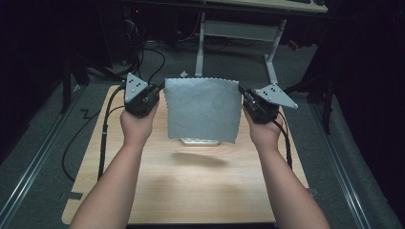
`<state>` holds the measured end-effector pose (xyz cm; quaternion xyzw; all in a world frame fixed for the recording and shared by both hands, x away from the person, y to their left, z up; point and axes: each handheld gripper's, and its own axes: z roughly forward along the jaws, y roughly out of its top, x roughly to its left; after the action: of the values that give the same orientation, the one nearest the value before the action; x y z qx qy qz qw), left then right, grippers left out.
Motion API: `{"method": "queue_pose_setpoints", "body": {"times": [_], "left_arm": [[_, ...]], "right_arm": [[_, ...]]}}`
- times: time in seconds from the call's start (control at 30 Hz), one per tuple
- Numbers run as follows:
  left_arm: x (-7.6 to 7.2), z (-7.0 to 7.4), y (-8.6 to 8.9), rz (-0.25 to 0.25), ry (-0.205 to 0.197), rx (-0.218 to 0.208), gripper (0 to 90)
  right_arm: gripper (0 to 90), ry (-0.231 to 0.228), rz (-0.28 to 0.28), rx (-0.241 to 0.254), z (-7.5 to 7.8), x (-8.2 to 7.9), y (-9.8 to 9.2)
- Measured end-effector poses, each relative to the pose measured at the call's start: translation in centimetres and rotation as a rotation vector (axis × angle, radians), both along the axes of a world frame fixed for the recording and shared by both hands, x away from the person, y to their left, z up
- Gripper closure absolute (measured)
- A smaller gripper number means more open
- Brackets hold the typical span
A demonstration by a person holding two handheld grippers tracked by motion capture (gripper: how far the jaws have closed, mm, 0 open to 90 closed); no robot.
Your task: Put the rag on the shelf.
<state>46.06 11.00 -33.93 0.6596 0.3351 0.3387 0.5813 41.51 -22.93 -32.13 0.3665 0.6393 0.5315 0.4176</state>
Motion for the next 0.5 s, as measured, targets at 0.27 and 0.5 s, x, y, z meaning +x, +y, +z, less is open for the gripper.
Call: {"method": "queue_pose_setpoints", "body": {"times": [0.27, 0.5], "left_arm": [[3.4, -2.1, -0.5, 0.022, 0.044, 0.066, 90.0], [5.4, -4.7, -1.1, 0.022, 0.14, 0.103, 90.0]], "right_arm": [[90.0, 0.093, -0.051, -0.052, -1.8, 4.8, -0.1], [89.9, 0.172, -0.066, -0.1, -4.1, 7.5, -0.2]]}}
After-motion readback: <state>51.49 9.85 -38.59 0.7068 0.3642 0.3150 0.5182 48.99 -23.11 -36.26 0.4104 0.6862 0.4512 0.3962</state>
